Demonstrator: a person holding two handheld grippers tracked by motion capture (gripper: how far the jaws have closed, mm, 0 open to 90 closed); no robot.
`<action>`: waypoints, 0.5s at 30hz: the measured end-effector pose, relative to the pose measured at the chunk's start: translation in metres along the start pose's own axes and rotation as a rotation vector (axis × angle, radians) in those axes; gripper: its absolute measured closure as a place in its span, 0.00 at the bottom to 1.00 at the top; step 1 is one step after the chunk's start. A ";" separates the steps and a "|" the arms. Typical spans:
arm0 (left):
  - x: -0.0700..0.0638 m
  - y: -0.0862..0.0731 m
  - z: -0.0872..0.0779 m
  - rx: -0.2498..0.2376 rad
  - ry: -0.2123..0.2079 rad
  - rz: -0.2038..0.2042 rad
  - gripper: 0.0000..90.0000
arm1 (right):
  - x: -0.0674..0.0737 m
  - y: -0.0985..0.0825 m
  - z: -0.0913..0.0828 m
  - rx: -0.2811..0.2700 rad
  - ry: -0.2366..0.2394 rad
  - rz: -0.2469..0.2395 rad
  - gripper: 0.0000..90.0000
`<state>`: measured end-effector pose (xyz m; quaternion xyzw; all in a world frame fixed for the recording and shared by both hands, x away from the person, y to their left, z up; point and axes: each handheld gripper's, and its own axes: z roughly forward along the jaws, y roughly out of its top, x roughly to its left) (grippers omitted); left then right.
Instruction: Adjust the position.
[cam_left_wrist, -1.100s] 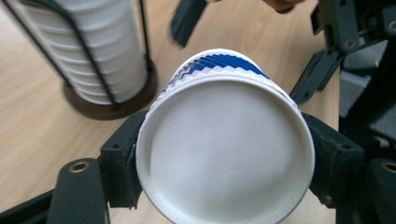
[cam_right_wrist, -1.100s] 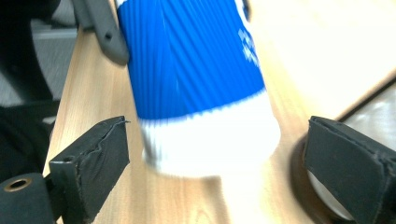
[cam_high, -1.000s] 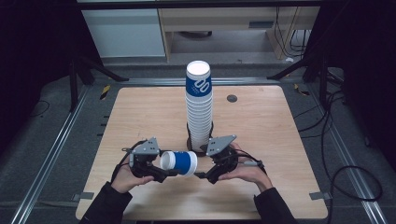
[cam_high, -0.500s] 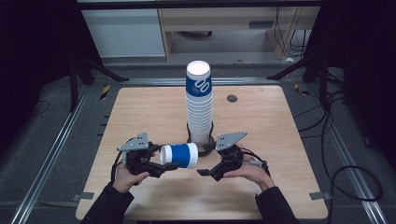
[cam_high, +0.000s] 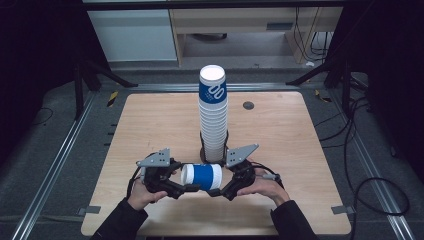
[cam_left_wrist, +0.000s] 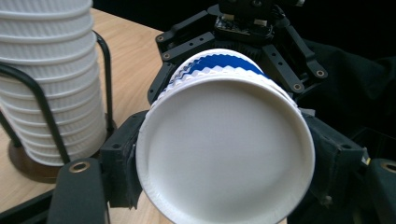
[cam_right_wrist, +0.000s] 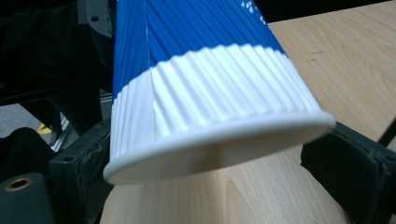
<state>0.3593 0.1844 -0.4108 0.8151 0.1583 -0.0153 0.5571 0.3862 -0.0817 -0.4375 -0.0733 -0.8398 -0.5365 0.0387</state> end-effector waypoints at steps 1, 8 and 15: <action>0.000 0.000 0.000 0.000 0.000 0.000 0.28 | 0.000 0.000 0.000 0.000 0.000 0.000 0.09; -0.001 -0.001 0.003 0.018 -0.011 0.002 0.29 | 0.001 -0.001 0.004 0.003 0.036 -0.003 0.16; -0.001 0.000 0.004 0.047 -0.007 0.003 0.25 | 0.001 -0.001 0.003 0.029 0.038 -0.008 0.17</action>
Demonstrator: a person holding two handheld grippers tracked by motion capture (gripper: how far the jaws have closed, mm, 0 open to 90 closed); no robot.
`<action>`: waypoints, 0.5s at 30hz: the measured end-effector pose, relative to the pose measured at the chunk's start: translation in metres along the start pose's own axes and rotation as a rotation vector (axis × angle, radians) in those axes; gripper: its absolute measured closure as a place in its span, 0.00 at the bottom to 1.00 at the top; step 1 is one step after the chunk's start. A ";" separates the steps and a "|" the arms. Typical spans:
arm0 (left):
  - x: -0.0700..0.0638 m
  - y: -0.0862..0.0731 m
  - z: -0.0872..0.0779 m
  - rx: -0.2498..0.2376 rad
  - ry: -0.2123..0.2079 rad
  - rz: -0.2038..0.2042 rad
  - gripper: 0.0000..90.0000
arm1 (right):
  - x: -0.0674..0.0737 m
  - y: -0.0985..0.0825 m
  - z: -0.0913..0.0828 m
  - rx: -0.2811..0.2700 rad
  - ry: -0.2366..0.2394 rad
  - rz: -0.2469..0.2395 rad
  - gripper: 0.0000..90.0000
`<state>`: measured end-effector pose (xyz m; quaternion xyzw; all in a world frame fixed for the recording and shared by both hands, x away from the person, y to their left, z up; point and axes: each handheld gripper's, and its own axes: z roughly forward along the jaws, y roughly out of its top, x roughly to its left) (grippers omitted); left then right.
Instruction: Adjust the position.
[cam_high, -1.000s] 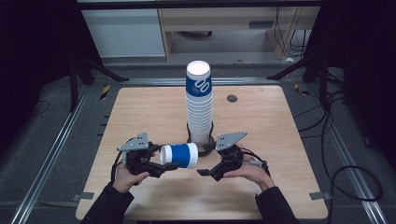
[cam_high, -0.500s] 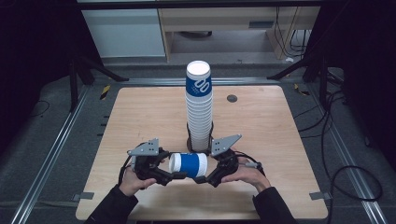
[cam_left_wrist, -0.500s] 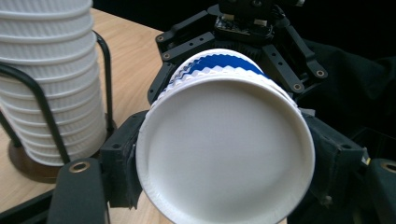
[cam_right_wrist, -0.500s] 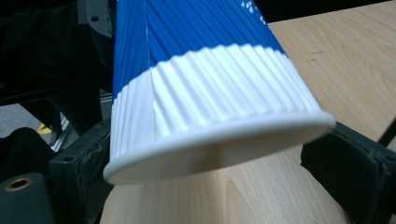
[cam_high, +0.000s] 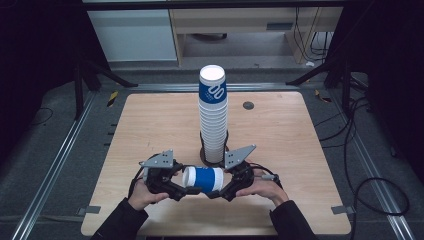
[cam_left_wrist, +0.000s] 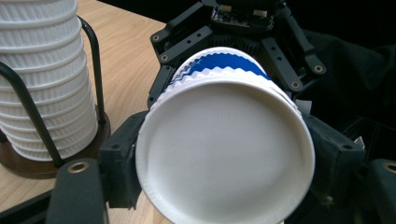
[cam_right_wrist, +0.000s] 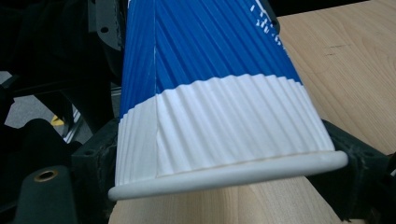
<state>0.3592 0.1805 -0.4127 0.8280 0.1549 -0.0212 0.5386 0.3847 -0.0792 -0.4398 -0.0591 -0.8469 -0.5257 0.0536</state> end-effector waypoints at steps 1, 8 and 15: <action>0.000 0.000 -0.001 0.002 0.001 0.004 0.24 | 0.000 0.000 -0.001 0.002 -0.002 -0.004 0.18; 0.003 0.004 -0.016 0.031 0.026 0.019 0.20 | -0.001 0.000 -0.011 0.041 -0.065 -0.037 0.17; 0.010 -0.006 -0.006 0.218 0.051 0.042 0.18 | 0.000 -0.002 -0.012 0.145 -0.137 -0.086 0.17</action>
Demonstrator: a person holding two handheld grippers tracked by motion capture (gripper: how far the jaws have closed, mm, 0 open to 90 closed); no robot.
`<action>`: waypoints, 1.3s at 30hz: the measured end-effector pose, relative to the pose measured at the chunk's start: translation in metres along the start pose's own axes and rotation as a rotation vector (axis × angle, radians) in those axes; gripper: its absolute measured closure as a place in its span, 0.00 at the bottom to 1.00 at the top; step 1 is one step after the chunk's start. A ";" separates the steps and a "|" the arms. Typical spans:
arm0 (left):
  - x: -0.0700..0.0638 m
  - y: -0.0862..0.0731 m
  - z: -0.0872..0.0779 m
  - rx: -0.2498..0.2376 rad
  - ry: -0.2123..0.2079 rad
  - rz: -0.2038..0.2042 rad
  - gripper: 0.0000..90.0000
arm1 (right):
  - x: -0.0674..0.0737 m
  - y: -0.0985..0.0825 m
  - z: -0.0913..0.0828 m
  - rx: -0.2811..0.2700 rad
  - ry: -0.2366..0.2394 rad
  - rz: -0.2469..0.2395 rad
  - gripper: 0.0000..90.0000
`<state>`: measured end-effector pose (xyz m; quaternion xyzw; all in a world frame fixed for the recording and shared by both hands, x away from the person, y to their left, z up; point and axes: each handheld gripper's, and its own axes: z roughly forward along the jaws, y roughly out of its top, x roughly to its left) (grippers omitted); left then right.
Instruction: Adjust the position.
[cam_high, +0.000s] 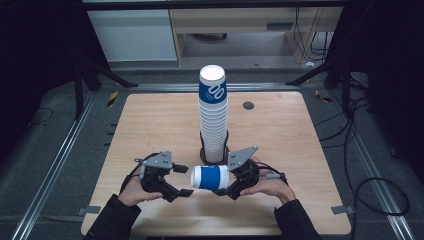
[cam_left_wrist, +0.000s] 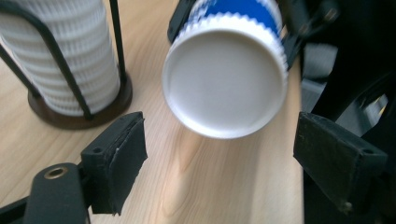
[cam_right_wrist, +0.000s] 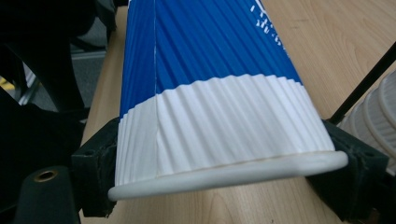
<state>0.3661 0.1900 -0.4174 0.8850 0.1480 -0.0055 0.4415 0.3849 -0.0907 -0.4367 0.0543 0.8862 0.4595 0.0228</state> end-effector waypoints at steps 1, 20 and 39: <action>0.000 0.000 0.003 0.020 0.005 0.004 0.18 | 0.001 0.000 0.002 0.020 -0.005 -0.009 0.17; -0.009 -0.004 0.038 0.250 0.011 0.083 0.20 | 0.016 0.002 0.043 0.228 0.029 -0.102 0.17; -0.012 -0.005 0.046 0.284 -0.006 0.105 0.29 | 0.020 0.006 0.050 0.245 0.036 -0.117 0.16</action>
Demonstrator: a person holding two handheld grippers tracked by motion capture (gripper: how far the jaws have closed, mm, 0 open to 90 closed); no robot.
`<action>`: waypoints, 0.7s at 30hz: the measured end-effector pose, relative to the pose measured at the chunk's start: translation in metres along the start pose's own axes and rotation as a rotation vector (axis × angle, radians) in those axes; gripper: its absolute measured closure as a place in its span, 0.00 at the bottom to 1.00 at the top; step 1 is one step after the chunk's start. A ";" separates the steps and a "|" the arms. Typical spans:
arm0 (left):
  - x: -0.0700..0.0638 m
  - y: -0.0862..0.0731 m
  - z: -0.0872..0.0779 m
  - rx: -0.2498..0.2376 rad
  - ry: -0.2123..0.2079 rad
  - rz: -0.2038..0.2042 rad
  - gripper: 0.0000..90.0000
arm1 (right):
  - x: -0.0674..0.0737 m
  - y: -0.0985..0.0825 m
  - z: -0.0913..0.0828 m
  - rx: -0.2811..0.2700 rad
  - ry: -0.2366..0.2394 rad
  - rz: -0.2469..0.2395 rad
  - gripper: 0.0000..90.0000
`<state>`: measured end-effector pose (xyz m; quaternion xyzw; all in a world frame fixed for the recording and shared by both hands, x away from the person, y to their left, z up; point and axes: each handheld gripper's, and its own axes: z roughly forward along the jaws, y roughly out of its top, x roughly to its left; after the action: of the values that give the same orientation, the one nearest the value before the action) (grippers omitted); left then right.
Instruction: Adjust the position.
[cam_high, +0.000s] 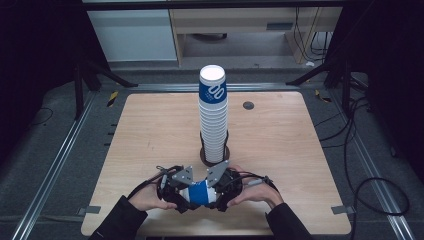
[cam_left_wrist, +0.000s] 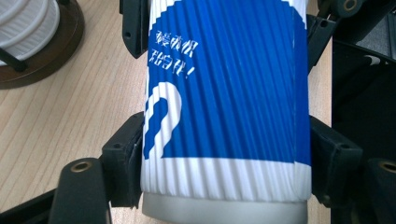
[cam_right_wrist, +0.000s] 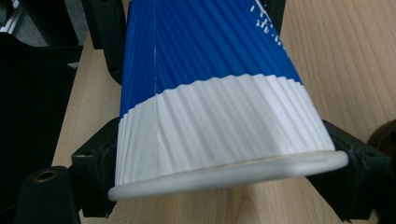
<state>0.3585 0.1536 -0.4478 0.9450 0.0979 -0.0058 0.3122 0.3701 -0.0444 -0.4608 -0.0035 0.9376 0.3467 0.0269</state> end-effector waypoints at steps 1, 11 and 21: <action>0.000 0.000 0.000 -0.002 0.001 -0.001 0.29 | -0.001 0.000 0.000 -0.003 0.006 0.005 0.16; 0.010 -0.007 -0.019 -0.073 0.045 -0.045 0.29 | -0.009 -0.003 -0.023 -0.112 -0.052 0.066 0.08; 0.020 -0.017 -0.048 -0.285 0.057 -0.094 0.29 | -0.020 -0.014 -0.058 -0.289 -0.118 0.160 0.08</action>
<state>0.3724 0.1996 -0.4205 0.8853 0.1504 0.0204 0.4395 0.3874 -0.0929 -0.4248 0.0879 0.8719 0.4787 0.0535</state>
